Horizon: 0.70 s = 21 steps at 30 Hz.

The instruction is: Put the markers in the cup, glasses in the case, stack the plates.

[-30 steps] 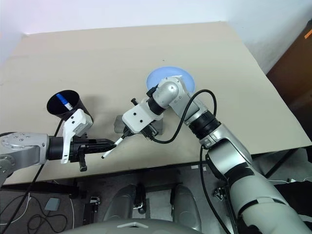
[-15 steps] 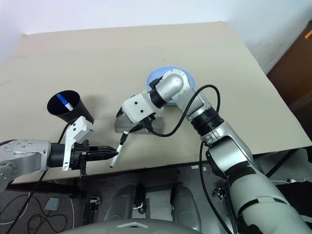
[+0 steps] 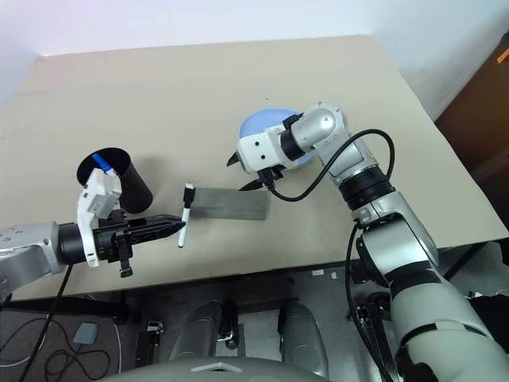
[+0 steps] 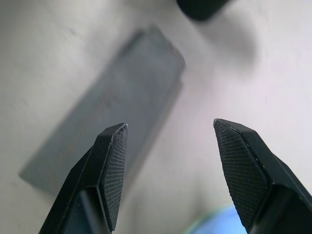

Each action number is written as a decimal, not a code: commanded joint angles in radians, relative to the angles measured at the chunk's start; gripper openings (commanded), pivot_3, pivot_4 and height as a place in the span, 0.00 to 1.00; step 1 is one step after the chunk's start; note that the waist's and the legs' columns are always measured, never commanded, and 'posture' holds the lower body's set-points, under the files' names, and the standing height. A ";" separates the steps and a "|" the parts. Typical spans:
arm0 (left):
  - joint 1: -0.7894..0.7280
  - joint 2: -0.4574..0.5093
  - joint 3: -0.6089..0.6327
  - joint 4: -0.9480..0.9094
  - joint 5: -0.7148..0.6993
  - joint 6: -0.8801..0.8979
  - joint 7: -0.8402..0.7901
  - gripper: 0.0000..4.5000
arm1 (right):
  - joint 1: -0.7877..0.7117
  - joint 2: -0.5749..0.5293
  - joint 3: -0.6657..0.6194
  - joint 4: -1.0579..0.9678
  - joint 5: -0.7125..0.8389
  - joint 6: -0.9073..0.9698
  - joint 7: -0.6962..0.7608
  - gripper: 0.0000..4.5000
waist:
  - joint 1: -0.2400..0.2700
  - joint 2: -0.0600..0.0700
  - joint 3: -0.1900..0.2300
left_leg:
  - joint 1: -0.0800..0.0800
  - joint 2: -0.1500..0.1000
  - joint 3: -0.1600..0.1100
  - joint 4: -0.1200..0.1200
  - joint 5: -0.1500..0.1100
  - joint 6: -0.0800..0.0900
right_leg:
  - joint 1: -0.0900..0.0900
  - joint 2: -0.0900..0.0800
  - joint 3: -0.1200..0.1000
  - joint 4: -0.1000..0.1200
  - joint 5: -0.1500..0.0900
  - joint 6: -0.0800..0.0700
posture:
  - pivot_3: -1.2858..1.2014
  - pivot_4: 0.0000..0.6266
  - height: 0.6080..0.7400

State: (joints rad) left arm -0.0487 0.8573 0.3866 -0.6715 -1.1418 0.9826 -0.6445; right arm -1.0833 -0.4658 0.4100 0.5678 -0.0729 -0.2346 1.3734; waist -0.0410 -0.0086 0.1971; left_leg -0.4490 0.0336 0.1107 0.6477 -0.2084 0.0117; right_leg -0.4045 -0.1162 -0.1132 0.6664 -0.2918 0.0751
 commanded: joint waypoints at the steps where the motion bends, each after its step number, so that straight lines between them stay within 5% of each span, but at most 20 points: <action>1: -0.034 -0.047 0.055 -0.061 -0.011 -0.117 0.023 0.00 | 0.001 -0.021 -0.054 0.006 0.009 0.022 -0.038 0.66 | 0.000 0.000 0.000 | 0.000 0.000 0.000 0.000 0.000 0.000 | 0.000 0.000 0.000 0.000 0.000 0.000 | 0.52 0.24 0.84; 9: -0.027 -0.126 0.135 -0.134 0.064 -0.300 0.144 0.00 | 0.090 -0.074 -0.180 -0.111 0.165 0.224 0.006 0.66 | 0.001 0.000 0.000 | 0.000 0.000 0.000 0.000 0.002 0.003 | 0.001 0.000 0.000 0.000 0.000 0.000 | 0.52 0.24 0.84; 21: 0.102 -0.030 0.391 -0.127 0.078 -0.342 0.202 0.00 | 0.165 -0.117 -0.255 -0.175 0.232 0.376 -0.026 0.66 | 0.002 0.000 0.000 | 0.001 0.000 0.000 0.000 0.000 0.001 | 0.001 0.000 0.000 0.000 0.000 0.000 | 0.52 0.24 0.84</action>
State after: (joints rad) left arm 0.0458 0.8165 0.7114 -0.7879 -1.0638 0.6591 -0.4420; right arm -0.9114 -0.5703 0.1802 0.4263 0.1418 0.1394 1.3510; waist -0.0389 -0.0088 0.1971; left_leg -0.4482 0.0333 0.1109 0.6471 -0.2083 0.0130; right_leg -0.4036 -0.1163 -0.1135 0.6659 -0.2917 0.0752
